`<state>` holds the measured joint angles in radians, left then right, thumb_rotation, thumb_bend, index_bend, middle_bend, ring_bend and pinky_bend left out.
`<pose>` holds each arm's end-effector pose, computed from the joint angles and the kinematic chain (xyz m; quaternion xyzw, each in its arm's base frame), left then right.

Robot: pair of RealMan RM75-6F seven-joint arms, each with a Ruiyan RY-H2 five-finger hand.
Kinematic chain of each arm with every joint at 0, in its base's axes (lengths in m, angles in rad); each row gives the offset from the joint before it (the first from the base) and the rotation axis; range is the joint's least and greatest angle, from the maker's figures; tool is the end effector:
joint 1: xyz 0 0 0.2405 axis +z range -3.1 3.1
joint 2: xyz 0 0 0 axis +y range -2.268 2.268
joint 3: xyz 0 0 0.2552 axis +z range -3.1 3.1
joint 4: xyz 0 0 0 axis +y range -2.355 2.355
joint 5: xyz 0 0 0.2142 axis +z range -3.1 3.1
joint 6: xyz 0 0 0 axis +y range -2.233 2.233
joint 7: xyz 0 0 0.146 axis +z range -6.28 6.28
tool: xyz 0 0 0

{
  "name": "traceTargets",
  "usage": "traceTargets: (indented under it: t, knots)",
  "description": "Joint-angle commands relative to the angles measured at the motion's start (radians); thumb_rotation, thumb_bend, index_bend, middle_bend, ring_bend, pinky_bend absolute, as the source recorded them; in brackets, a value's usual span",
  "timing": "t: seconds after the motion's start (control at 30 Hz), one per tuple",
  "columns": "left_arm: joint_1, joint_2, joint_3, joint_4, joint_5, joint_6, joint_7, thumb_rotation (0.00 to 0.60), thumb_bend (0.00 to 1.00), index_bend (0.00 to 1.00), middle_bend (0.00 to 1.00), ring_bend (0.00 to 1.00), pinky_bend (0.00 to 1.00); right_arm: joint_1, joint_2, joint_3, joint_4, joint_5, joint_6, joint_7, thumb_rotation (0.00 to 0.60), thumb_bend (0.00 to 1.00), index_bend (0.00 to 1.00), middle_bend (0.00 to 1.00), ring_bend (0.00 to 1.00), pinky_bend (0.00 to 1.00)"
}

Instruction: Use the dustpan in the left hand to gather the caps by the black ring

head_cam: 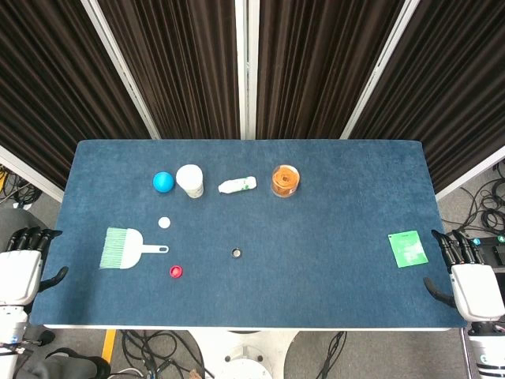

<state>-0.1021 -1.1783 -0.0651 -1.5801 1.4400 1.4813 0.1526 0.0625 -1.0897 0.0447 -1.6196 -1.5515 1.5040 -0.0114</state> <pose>-0.3167 0.1919 0.1435 -0.5998 -0.3572 -0.3493 0.6250 -0.3092 -0.1752 0.1624 0.6085 -0.3690 0.3867 0.5865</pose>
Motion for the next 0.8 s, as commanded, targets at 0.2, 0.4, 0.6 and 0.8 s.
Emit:
traceTargets:
  t: [0.2,0.4,0.6,0.8]
  knots:
    - [-0.009,0.001,-0.002,-0.009,0.001,-0.010,0.012,0.600,0.19,0.24,0.24,0.15,0.14,-0.010,0.001,-0.006,0.013,0.002,0.008,0.016,0.600,0.16,0.03,0.14,0.02,0.12]
    - [-0.013,0.004,-0.003,-0.015,0.001,-0.015,0.019,0.600,0.19,0.24,0.24,0.15,0.14,-0.007,0.001,-0.008,0.022,-0.003,0.001,0.030,0.600,0.16,0.03,0.14,0.02,0.12]
    - [-0.020,0.000,-0.004,-0.011,-0.003,-0.027,0.013,0.600,0.19,0.24,0.24,0.15,0.14,0.011,0.012,-0.009,0.013,-0.013,-0.023,0.033,0.600,0.16,0.03,0.14,0.02,0.12]
    - [-0.059,-0.010,-0.012,0.013,0.007,-0.078,-0.021,0.600,0.19,0.24,0.24,0.15,0.14,0.033,0.031,0.010,-0.012,-0.014,-0.034,0.013,0.600,0.16,0.03,0.14,0.02,0.12]
